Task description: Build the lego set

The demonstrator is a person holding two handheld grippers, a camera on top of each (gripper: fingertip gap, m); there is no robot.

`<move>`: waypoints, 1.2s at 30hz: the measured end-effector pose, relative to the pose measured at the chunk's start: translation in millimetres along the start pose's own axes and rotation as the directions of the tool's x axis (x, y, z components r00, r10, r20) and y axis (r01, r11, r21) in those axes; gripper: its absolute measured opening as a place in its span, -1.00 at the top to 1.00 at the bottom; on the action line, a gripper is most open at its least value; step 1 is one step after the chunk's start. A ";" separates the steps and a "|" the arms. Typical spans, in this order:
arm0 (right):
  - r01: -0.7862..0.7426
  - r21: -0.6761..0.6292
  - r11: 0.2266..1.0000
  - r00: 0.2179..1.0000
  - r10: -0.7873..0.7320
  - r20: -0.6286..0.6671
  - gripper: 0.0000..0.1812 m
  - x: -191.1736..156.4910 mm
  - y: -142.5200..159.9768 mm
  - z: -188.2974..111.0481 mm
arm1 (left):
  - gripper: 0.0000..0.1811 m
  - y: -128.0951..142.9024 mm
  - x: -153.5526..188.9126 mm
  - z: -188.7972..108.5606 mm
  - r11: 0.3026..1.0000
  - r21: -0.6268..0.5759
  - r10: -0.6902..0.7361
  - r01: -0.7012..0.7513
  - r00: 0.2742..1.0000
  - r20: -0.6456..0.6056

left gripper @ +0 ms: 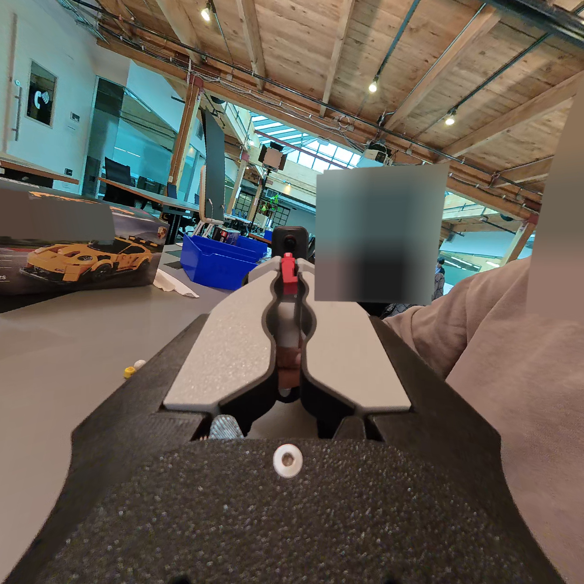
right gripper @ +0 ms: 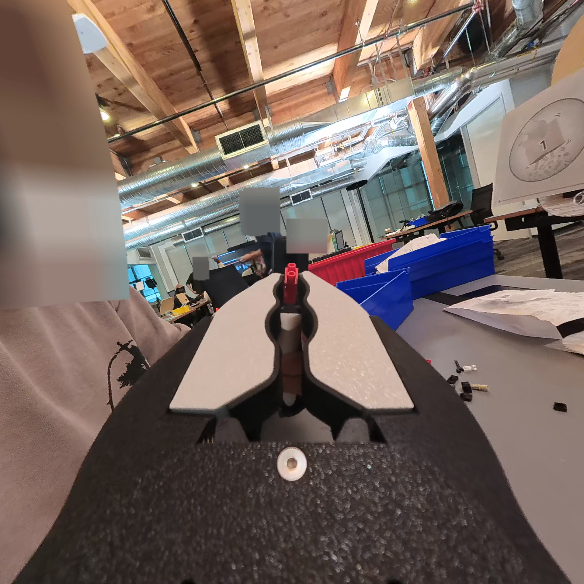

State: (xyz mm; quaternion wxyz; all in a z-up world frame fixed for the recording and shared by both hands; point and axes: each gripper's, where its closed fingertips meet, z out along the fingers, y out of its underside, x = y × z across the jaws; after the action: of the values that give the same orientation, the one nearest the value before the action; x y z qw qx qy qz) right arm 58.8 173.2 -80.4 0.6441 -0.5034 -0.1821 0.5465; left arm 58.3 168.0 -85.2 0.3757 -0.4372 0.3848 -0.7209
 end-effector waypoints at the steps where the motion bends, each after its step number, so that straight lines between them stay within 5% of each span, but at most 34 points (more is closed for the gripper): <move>1: -0.002 0.003 1.000 1.000 0.002 0.001 0.92 -0.2 0.0 0.3 | 0.89 0.4 0.2 0.4 1.000 -0.002 0.010 -0.010 1.000 0.002; 7: -0.005 -0.027 1.000 1.000 0.005 0.000 0.92 0.0 3.0 1.6 | 0.92 2.7 -1.3 0.7 0.999 -0.028 0.031 -0.031 0.999 0.019; 10: 0.024 -0.317 0.948 1.000 -0.028 -0.006 0.90 8.5 15.6 -9.0 | 0.91 8.4 -11.3 -5.8 0.990 -0.123 0.081 -0.073 0.995 0.062; 13: 0.130 -0.734 0.667 0.967 -0.248 -0.054 0.74 38.6 52.9 -56.2 | 0.91 19.1 -30.8 -24.0 0.943 -0.295 0.195 -0.153 0.973 0.120; 16: 0.080 -0.920 0.383 0.947 -0.317 -0.050 0.65 56.2 96.3 -100.1 | 0.91 27.8 -42.0 -38.9 0.911 -0.385 0.214 -0.147 0.967 0.138; 20: 0.026 -0.972 0.232 0.959 -0.282 -0.041 0.65 58.7 134.3 -112.1 | 0.91 47.4 -47.4 -47.6 0.877 -0.464 0.202 -0.125 0.972 0.120; 25: 0.020 -0.983 0.180 0.956 -0.292 -0.034 0.90 66.0 151.9 -109.5 | 0.91 61.8 -46.6 -47.2 0.841 -0.527 0.204 -0.124 0.974 0.098; 28: 0.073 -0.966 0.248 0.947 -0.322 -0.011 0.91 67.2 143.8 -100.6 | 0.91 66.3 -45.9 -47.5 0.836 -0.538 0.188 -0.108 0.977 0.096; 32: 0.101 -0.646 0.757 0.971 -0.216 -0.101 0.92 49.9 61.6 -47.1 | 0.91 59.0 -36.5 -40.3 0.870 -0.487 0.131 -0.076 0.988 0.080; 34: 0.060 -0.454 0.889 0.990 -0.110 -0.085 0.92 34.3 29.1 -32.8 | 0.91 54.6 -30.8 -34.3 0.887 -0.457 0.110 -0.065 0.991 0.072; 36: 0.040 -0.369 0.929 0.998 -0.058 -0.039 0.92 21.0 20.7 -24.9 | 0.91 50.4 -24.7 -29.2 0.900 -0.433 0.088 -0.052 0.994 0.065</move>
State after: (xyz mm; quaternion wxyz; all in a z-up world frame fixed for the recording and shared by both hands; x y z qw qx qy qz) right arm 74.7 178.5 -115.1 0.5562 -0.6237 -0.2777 0.4739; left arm 50.1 175.1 -147.6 0.3112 -0.5247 0.5339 -0.5855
